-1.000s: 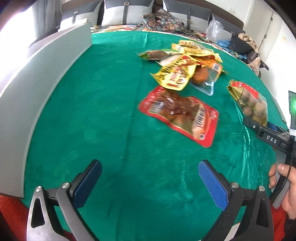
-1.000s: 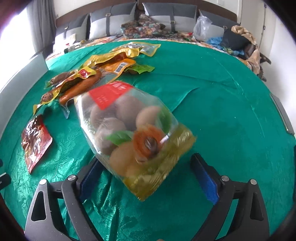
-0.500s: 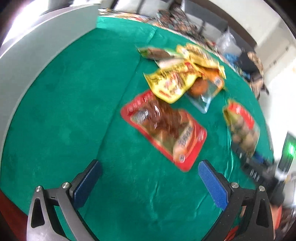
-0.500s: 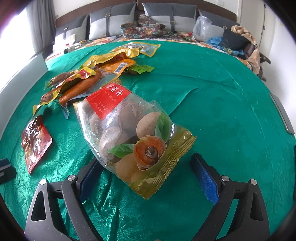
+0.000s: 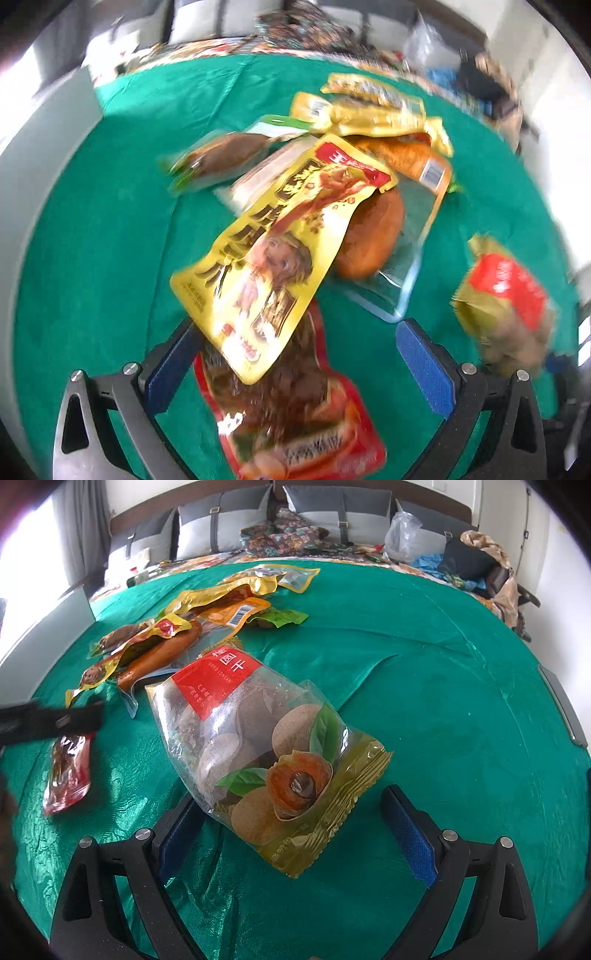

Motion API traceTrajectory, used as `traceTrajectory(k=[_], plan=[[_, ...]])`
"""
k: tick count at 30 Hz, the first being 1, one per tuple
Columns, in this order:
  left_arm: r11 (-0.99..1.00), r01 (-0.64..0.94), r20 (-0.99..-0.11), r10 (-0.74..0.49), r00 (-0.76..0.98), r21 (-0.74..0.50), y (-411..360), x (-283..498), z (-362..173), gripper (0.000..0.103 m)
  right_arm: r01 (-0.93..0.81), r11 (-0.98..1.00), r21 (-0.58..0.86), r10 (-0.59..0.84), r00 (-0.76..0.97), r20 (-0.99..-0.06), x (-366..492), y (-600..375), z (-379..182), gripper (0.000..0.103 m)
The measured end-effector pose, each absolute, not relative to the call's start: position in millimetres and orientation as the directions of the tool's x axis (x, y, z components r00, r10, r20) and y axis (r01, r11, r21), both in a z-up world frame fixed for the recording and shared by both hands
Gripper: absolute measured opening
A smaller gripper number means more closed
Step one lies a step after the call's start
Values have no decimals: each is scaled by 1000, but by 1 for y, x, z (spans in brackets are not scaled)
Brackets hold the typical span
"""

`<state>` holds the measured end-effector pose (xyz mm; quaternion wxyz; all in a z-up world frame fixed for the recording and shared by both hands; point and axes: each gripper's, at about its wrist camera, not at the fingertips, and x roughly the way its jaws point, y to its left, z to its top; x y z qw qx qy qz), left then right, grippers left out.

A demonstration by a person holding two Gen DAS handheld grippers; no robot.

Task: Organize snacks
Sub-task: 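Grasp the longan bag with the right tool while the left tool grasps the red pouch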

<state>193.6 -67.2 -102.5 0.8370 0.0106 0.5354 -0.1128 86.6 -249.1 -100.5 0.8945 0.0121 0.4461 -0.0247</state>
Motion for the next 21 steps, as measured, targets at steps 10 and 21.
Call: traceTrajectory(k=[10, 21], plan=[[981, 192, -938, -81, 337, -15, -48, 164, -107, 98, 54, 999, 2, -31, 600, -799, 88, -249, -101, 96], [939, 329, -911, -222, 348, -104, -16, 113, -89, 45, 11, 990, 141, 115, 521, -846, 76, -267, -90, 94]])
